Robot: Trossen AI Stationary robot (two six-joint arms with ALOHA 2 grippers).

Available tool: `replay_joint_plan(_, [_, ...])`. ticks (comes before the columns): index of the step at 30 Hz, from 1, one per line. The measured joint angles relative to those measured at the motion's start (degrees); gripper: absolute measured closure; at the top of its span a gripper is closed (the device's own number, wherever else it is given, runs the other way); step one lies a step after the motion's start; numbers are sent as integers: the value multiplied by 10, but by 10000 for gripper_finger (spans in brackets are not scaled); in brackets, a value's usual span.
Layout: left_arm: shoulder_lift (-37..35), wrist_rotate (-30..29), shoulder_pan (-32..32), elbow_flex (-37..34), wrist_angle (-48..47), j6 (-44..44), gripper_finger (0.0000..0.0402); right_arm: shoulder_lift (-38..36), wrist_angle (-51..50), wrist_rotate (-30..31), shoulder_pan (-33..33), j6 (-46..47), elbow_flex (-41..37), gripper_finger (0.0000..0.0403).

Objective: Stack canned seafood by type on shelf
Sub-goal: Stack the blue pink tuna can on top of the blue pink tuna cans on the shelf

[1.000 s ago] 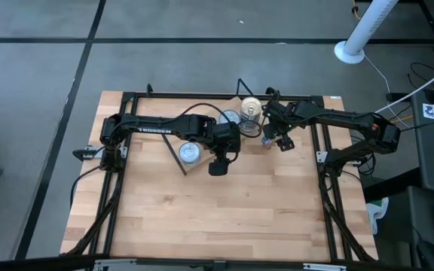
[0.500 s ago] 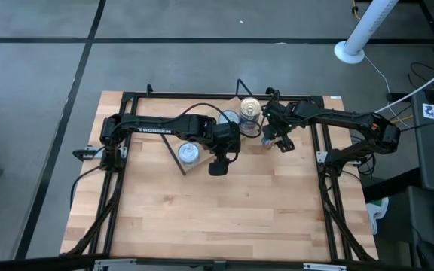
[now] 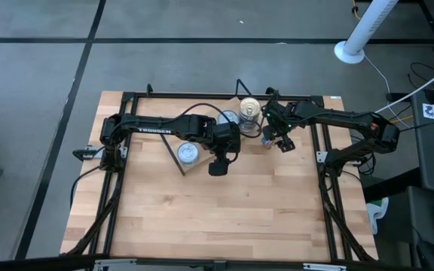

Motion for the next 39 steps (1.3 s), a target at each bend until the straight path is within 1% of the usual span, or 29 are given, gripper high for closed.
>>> replay_joint_plan(8, [0,0,-4,0,0,-4,139,36,1,7,0,-4,0,71])
replay_joint_plan(16, [0,0,-11,0,0,-1,139,47,-7,6,0,-8,0,74])
replay_joint_plan(20, [0,0,-11,0,0,0,139,47,-21,5,1,-9,0,98])
replay_joint_plan(26, [0,0,-11,0,0,0,139,47,-24,0,1,-2,0,165])
replay_joint_plan(30, [0,0,-12,0,0,0,139,47,-24,0,1,35,0,209])
replay_joint_plan(32, [0,0,-12,0,0,0,139,47,-24,0,1,58,1,223])
replay_joint_plan(35, [0,0,-11,0,0,-1,139,47,-24,-1,1,98,1,223])
replay_joint_plan(39, [0,0,-11,0,4,-3,139,47,-25,-19,0,151,0,197])
